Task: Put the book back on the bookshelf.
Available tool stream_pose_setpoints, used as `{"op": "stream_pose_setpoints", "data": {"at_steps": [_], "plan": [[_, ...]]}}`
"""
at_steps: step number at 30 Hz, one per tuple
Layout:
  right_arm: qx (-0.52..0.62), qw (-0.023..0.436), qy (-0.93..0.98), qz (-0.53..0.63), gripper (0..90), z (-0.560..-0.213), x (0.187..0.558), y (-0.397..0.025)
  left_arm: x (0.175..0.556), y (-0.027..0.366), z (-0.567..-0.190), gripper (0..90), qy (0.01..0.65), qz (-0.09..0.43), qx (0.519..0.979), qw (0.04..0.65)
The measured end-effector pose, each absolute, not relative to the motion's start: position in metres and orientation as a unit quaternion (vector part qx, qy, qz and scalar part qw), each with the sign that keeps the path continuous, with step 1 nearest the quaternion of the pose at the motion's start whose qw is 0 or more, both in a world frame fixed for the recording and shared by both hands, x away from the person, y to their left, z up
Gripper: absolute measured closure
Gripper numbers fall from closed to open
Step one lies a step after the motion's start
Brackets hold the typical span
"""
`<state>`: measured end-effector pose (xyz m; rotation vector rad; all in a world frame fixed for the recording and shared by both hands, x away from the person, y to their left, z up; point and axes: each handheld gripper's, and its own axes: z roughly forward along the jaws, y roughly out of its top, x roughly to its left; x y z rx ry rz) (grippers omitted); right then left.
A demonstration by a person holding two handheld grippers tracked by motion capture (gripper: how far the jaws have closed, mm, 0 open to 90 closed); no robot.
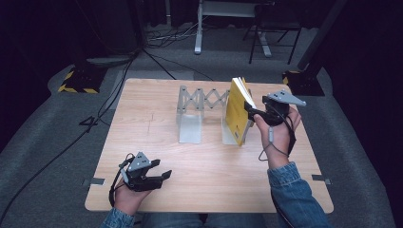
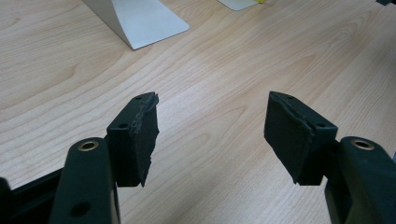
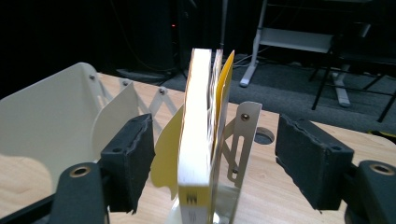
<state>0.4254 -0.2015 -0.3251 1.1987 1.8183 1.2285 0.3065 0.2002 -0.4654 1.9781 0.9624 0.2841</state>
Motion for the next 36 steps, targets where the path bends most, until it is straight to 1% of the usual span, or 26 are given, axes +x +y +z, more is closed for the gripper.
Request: {"op": "stream_pose_setpoints", "data": {"at_steps": [7, 16, 22, 25, 36], "plan": [[0.431, 0.308, 0.699, 0.48, 28.7, -0.317, 0.399, -0.228, 0.305, 0.207, -0.465, 35.0, 0.398, 0.123, 0.796, 0.438], [0.431, 0.29, 0.705, 0.482, 25.6, -0.321, 0.373, -0.27, 0.301, 0.226, -0.469, 34.1, 0.42, 0.142, 0.79, 0.423], [0.43, 0.287, 0.71, 0.478, 24.5, -0.325, 0.357, -0.292, 0.3, 0.235, -0.472, 33.5, 0.43, 0.163, 0.796, 0.394], [0.43, 0.272, 0.716, 0.478, 24.3, -0.331, 0.351, -0.303, 0.299, 0.241, -0.476, 32.9, 0.434, 0.174, 0.798, 0.38], [0.428, 0.261, 0.734, 0.459, 22.5, -0.368, 0.339, -0.341, 0.305, 0.256, -0.487, 30.4, 0.453, 0.178, 0.796, 0.361]]}}
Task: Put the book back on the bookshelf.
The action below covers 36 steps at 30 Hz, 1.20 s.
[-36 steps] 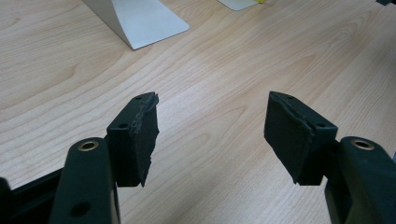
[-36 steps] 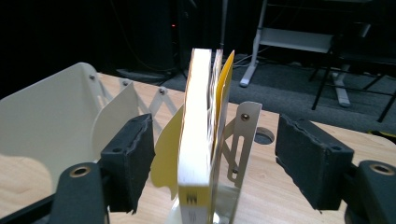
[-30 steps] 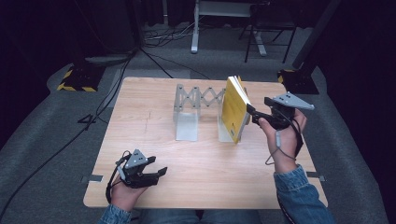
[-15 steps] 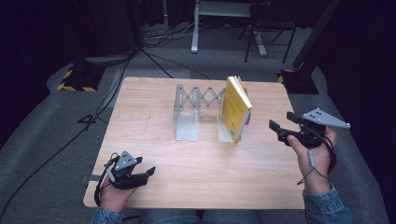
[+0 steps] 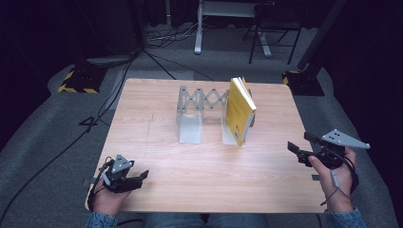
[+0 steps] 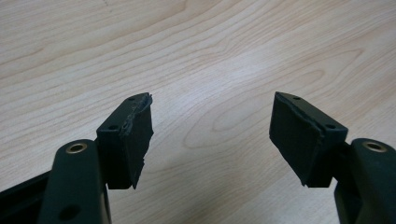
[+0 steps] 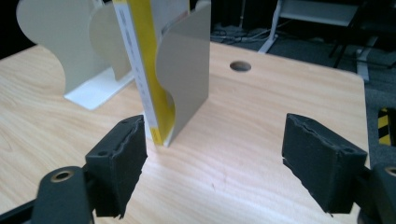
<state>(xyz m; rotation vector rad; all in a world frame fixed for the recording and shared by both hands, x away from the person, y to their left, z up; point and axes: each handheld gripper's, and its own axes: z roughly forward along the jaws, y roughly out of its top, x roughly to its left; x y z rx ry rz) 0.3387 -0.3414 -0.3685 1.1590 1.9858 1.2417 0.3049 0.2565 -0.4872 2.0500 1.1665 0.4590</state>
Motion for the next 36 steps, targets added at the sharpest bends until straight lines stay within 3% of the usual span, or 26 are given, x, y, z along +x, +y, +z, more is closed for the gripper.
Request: {"op": "stream_pose_setpoints", "data": {"at_steps": [25, 36], "plan": [[0.442, 0.188, 0.778, 0.406, 19.7, -0.475, 0.328, -0.357, 0.313, 0.254, -0.504, 27.8, 0.466, 0.176, 0.798, 0.339], [0.435, 0.196, 0.788, 0.389, 19.6, -0.497, 0.326, -0.347, 0.313, 0.252, -0.505, 25.7, 0.469, 0.18, 0.796, 0.337]]}}
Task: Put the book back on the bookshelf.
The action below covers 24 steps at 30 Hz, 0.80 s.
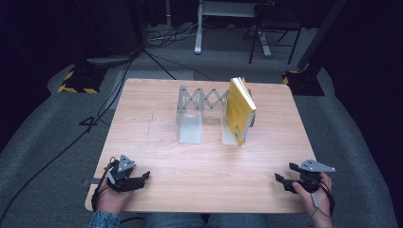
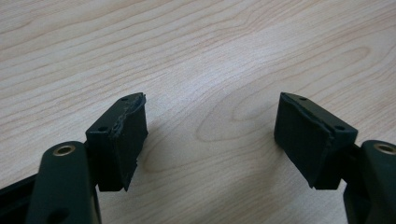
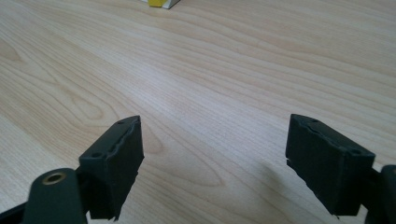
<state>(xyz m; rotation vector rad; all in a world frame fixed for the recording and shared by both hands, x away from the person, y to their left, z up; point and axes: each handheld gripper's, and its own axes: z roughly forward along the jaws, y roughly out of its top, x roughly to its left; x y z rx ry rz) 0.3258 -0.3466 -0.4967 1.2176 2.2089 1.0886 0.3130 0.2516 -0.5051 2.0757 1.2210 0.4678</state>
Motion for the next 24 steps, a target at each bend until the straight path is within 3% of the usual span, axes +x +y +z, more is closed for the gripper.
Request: {"op": "stream_pose_setpoints", "data": {"at_steps": [24], "plan": [[0.442, 0.195, 0.803, 0.35, 13.6, -0.505, 0.326, -0.334, 0.315, 0.248, -0.505, 16.6, 0.46, 0.177, 0.805, 0.33]]}}
